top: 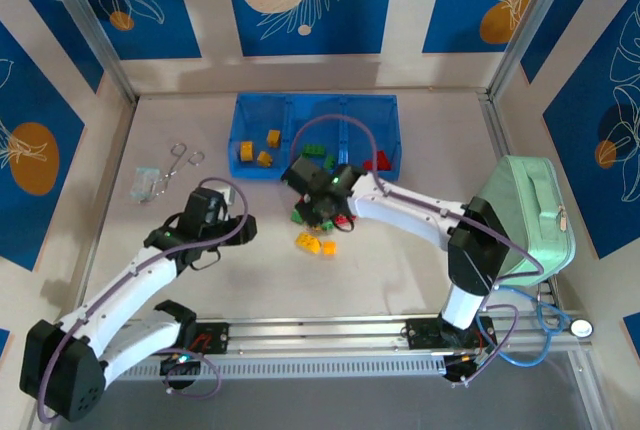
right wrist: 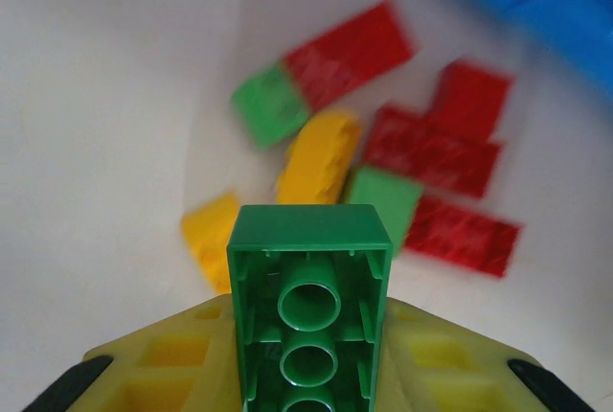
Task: Sort the legos into containers by color
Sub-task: Pick up the lego from the bottom-center of the table, then place the lego in the container.
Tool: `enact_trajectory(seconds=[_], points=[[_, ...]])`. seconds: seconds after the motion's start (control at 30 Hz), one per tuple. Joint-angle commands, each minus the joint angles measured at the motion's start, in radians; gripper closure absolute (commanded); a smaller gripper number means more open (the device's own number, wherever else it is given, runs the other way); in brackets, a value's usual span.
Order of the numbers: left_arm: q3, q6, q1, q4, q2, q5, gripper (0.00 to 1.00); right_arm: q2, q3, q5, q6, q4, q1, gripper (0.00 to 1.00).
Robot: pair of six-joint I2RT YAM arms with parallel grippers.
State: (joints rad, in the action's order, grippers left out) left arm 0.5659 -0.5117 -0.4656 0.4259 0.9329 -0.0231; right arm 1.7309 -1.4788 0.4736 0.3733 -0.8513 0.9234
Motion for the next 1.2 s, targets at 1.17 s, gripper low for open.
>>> enact_trajectory(seconds=[1.17], points=[[-0.005, -0.034, -0.197, -0.002, -0.041, 0.082, 0.36, 0.661, -0.978, -0.051, -0.116, -0.27, -0.289, 0.37]])
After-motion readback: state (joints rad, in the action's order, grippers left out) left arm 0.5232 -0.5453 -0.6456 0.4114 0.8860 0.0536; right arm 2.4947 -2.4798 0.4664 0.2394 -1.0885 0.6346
